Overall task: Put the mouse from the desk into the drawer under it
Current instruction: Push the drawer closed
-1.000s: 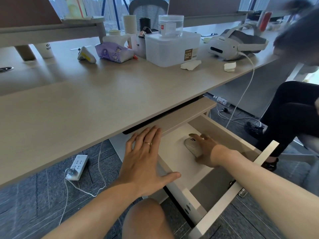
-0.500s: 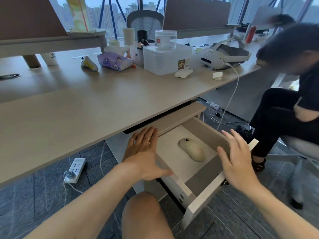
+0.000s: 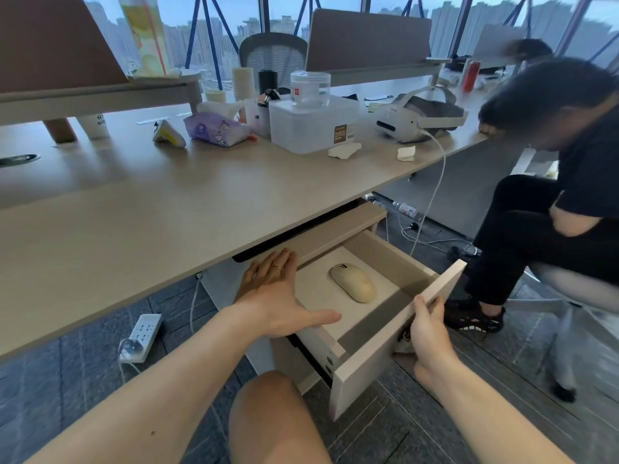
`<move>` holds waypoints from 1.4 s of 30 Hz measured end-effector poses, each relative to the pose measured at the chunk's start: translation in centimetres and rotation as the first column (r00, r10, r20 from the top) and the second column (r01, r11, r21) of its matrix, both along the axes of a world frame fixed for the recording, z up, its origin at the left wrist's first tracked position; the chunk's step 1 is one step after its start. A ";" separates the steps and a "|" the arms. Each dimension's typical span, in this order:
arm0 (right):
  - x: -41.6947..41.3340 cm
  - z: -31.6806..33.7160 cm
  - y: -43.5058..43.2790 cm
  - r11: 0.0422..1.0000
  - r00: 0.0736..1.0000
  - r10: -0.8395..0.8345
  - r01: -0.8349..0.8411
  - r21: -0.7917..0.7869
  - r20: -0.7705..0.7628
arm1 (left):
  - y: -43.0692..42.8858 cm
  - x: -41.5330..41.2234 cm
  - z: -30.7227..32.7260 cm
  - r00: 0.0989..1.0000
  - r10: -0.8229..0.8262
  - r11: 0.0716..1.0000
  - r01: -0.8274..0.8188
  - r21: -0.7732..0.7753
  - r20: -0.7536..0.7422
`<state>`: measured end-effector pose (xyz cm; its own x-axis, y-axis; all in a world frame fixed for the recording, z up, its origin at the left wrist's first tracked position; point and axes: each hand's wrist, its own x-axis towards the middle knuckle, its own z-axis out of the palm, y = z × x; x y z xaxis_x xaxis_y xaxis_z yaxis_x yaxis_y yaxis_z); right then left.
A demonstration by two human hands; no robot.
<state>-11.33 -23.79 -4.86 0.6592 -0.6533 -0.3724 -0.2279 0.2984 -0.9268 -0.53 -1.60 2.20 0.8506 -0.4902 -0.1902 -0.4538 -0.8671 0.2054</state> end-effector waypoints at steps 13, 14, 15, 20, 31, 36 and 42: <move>7.0 1.4 2.5 0.995 0.993 0.098 -0.095 0.036 -0.060 | 0.5 0.2 -0.7 0.995 -0.021 0.997 0.028 -0.072 0.099; 7.6 1.6 2.7 0.994 0.992 0.105 -0.102 0.049 -0.064 | 0.6 0.2 -0.7 0.993 -0.030 0.997 0.038 -0.074 0.118; 8.3 1.7 2.8 0.993 0.991 0.110 -0.106 0.058 -0.071 | 0.7 0.3 -0.7 0.990 -0.040 0.996 0.050 -0.070 0.135; 10.7 2.3 3.8 0.983 0.989 0.136 -0.126 0.130 -0.066 | 1.4 1.1 -1.2 0.968 -0.086 0.992 0.106 -0.073 0.237; 13.8 0.9 5.4 0.963 0.988 0.150 -0.154 0.222 0.035 | 2.4 2.2 -2.4 0.921 -0.110 0.978 0.167 -0.125 0.373; 15.1 0.7 5.8 0.950 0.983 0.171 -0.183 0.254 0.069 | 2.6 2.4 -2.7 0.902 -0.080 0.972 0.164 -0.167 0.425; 15.9 0.5 5.8 0.957 0.987 0.157 -0.161 0.241 0.035 | 2.4 2.4 -3.4 0.886 -0.055 0.966 0.163 -0.200 0.460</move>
<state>4.59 -18.02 -4.32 0.7540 -0.4311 -0.4957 -0.2773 0.4752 -0.8351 1.91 0.80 -1.24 0.7563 -0.5680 0.3246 -0.6327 -0.7612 0.1425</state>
